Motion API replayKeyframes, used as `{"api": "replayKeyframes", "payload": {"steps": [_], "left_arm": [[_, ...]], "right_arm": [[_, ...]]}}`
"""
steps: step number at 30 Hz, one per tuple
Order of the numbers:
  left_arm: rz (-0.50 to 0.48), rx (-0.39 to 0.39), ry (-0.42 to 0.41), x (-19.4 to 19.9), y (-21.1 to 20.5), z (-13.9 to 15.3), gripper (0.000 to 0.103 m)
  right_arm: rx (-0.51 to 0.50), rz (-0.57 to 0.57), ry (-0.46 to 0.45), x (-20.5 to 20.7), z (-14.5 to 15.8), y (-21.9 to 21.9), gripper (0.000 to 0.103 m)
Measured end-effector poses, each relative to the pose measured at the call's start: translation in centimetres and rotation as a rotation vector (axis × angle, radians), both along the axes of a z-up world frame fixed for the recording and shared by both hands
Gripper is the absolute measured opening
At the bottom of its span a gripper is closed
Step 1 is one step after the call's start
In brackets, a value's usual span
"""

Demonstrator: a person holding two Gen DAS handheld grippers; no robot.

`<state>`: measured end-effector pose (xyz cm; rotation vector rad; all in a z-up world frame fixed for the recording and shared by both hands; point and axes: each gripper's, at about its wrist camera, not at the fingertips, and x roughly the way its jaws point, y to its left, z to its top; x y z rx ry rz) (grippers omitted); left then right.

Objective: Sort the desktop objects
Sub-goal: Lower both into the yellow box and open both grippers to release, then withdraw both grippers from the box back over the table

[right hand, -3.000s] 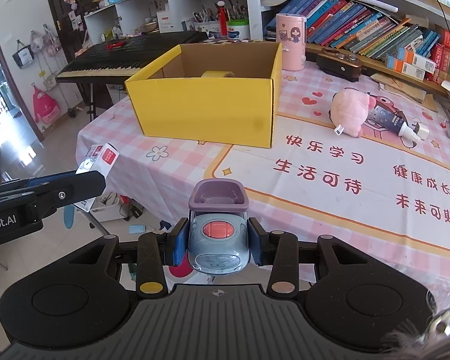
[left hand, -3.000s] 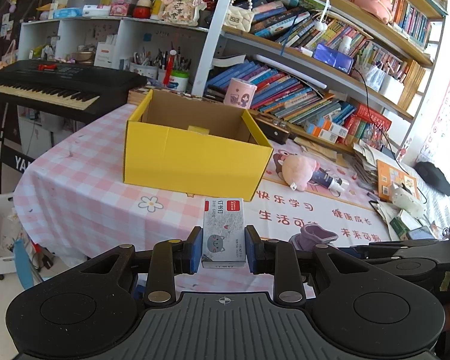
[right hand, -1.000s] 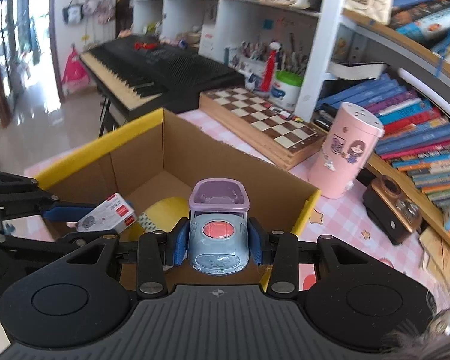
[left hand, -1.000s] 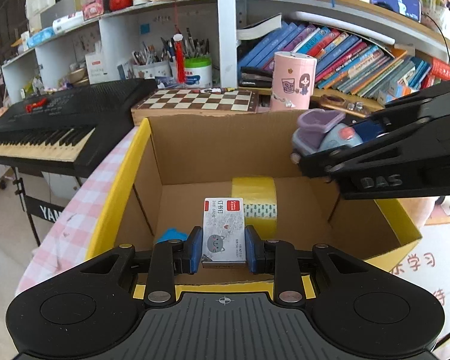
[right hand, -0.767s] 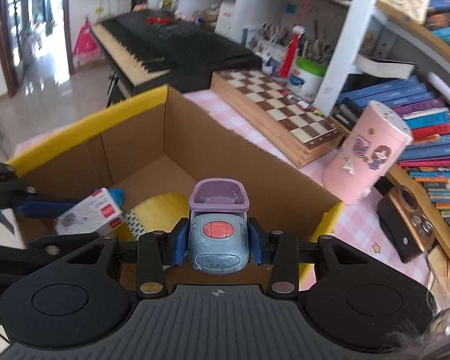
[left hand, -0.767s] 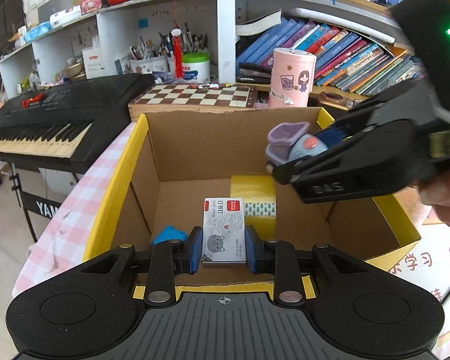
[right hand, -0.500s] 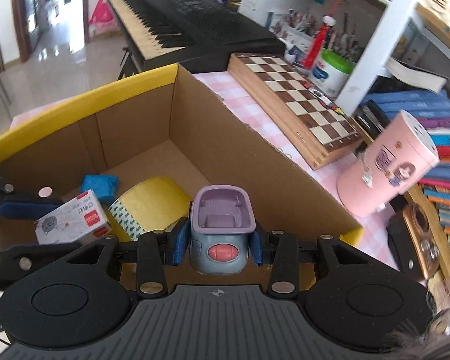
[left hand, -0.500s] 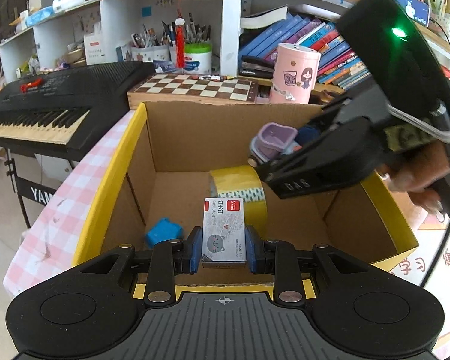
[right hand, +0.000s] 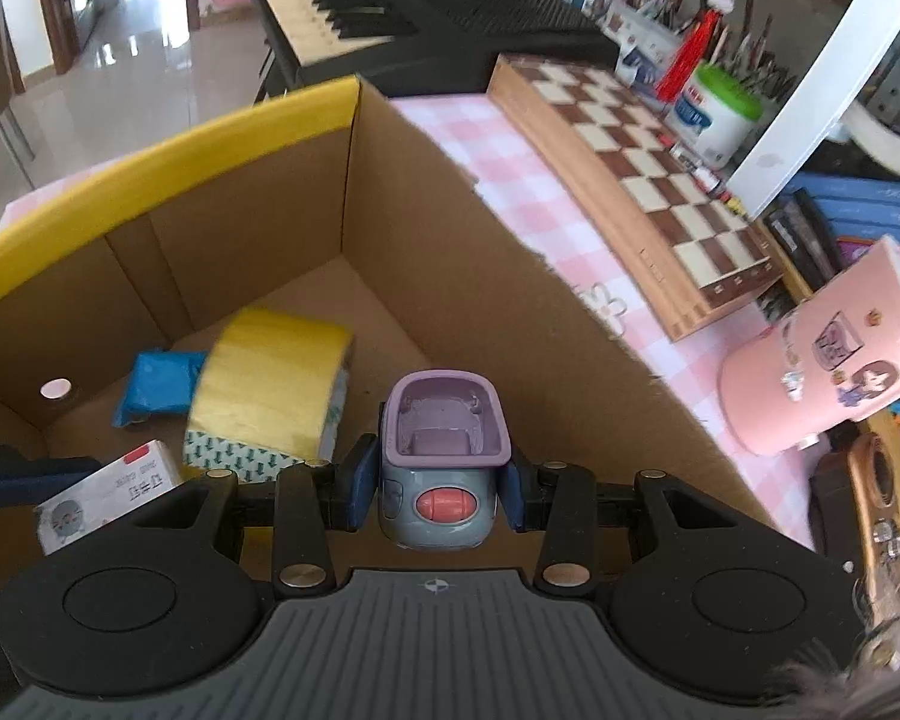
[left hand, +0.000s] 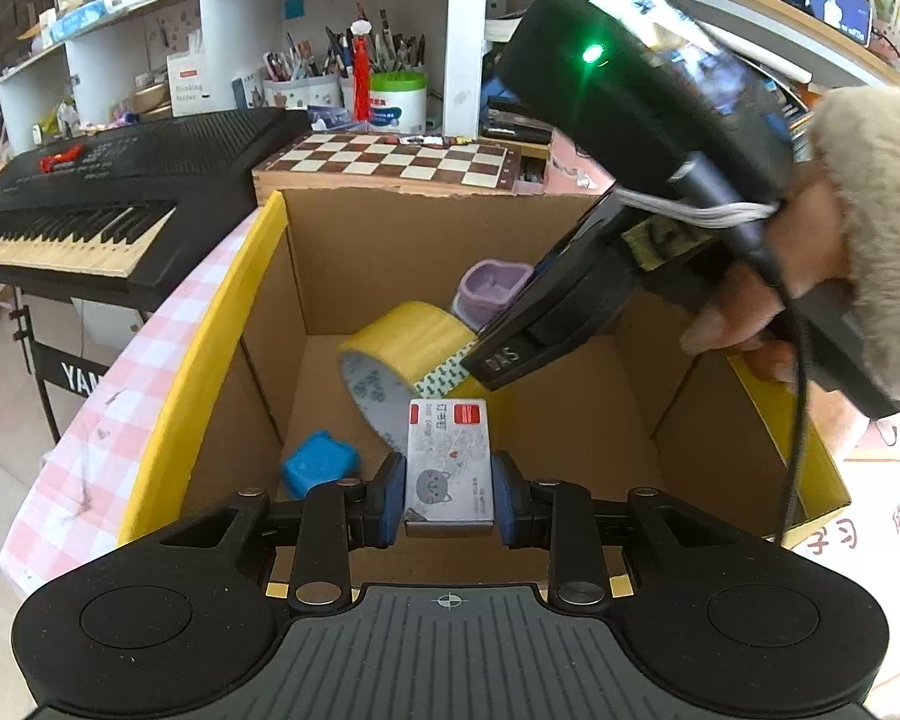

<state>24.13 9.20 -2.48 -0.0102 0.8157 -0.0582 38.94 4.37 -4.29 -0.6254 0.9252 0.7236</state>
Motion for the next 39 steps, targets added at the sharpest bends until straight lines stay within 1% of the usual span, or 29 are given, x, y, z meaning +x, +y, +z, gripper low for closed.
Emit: {"api": "replayKeyframes", "payload": {"steps": [3,4,5,7,11,12,14,18,20,24,29,33,39], "left_arm": [[0.001,0.003,-0.025,-0.4,-0.2,0.3,0.035],[0.002,0.008,-0.037,-0.6,-0.3,0.5,0.040],[0.003,0.012,-0.050,-0.7,-0.3,0.6,0.044],[0.006,0.015,-0.074,-0.9,-0.4,1.0,0.048],[0.017,0.020,-0.107,-1.3,-0.6,1.7,0.054],[0.022,0.021,-0.112,-1.4,-0.6,1.8,0.055],[0.031,0.025,-0.124,-1.7,-0.6,2.2,0.062],[0.043,0.035,-0.155,-2.6,-0.4,3.1,0.069],[0.059,0.042,-0.174,-3.1,-0.2,3.6,0.077],[0.097,0.036,-0.213,-4.5,0.5,4.6,0.080],[0.131,0.015,-0.253,-6.0,1.2,5.8,0.081],[0.142,0.000,-0.271,-7.1,1.5,6.2,0.081],[0.149,-0.006,-0.296,-8.8,1.3,6.5,0.081]], "right_arm": [[0.002,0.000,0.012,0.3,-0.2,0.2,0.038],[0.005,0.002,0.005,0.3,-0.1,0.2,0.039],[0.006,0.004,-0.004,0.3,-0.1,0.3,0.041],[0.016,0.006,-0.015,0.2,0.1,0.3,0.050],[0.045,0.001,-0.029,-0.2,0.7,-0.1,0.052],[0.056,0.001,-0.037,-0.4,1.0,-0.3,0.052],[0.081,-0.004,-0.055,-0.8,1.8,-0.8,0.053],[0.140,-0.023,-0.101,-2.0,3.6,-2.2,0.055],[0.181,-0.042,-0.133,-2.7,4.7,-3.2,0.055],[0.271,-0.091,-0.187,-4.5,7.1,-5.4,0.055],[0.341,-0.152,-0.213,-6.7,9.2,-7.6,0.055],[0.373,-0.186,-0.227,-8.8,10.2,-9.1,0.055],[0.410,-0.269,-0.260,-11.9,10.7,-11.2,0.057]]}}
